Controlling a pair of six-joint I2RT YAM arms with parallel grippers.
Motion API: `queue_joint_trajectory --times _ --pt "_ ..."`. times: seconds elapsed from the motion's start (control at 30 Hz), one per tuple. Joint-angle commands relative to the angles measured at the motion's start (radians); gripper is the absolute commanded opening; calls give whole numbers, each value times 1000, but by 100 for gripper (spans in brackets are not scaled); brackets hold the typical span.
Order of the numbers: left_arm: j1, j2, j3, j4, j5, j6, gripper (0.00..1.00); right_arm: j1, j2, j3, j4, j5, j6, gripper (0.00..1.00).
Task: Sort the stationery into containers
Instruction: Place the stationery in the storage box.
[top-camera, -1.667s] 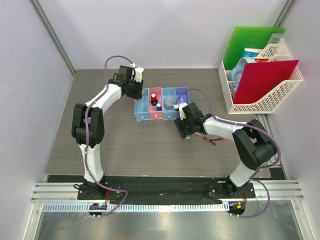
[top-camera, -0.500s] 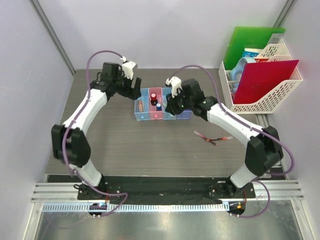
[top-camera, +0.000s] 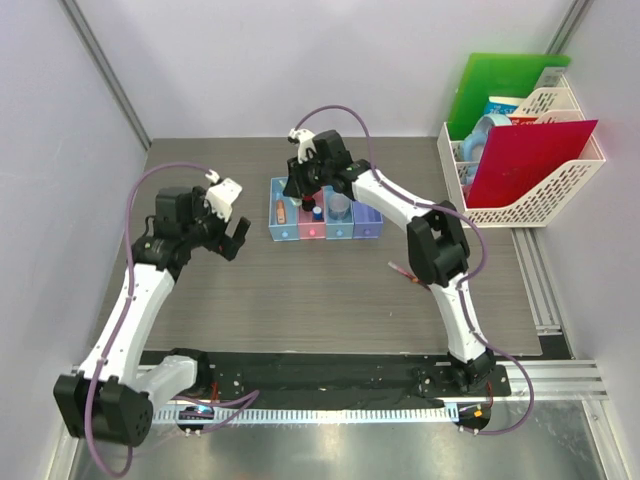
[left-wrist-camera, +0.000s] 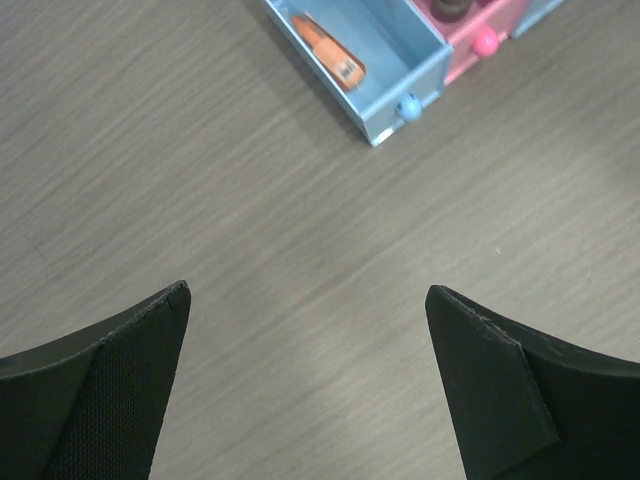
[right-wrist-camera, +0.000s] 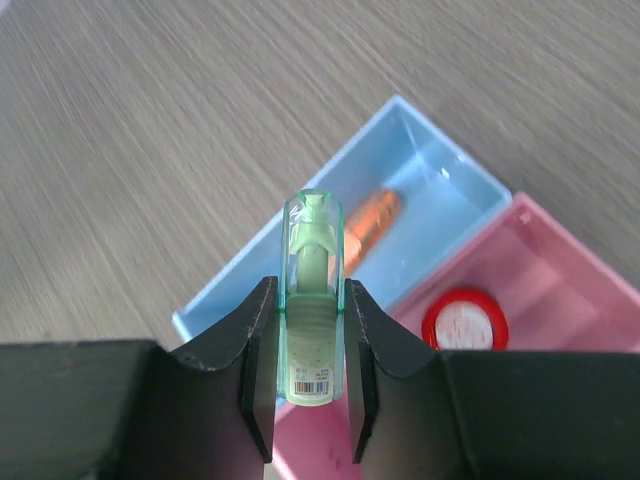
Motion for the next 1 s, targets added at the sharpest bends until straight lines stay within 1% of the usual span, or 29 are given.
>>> queue_joint_trajectory --times 0.0,0.1,0.23,0.47,0.6,0.63,0.7,0.73,0.8,0.83,0.97 --pt "3 -127 -80 -30 11 47 100 18 84 193 3 -58 50 1" --pt "2 -154 -118 -36 3 29 100 23 125 227 1 -43 40 1" --pt "3 -169 -149 -7 -7 6 100 23 145 203 0 -15 12 2" --pt "3 -149 -132 4 23 -9 100 26 147 120 11 9 -15 10" --pt "2 -144 -118 3 40 -11 100 28 137 104 9 23 -28 29" --pt "2 -141 -110 0 45 -9 100 29 134 103 11 23 -32 37" --pt "2 -141 -103 -2 51 -6 100 31 110 95 9 25 -42 46" --pt "2 -138 -94 -7 55 -5 100 32 99 94 6 32 -46 54" --pt "0 -134 -86 -10 68 17 100 34 55 91 -12 28 -54 60" --pt "2 -126 -81 -13 80 23 100 34 38 86 -21 28 -58 66" --pt "2 -97 -57 -11 111 57 100 32 -83 10 -48 34 -75 75"
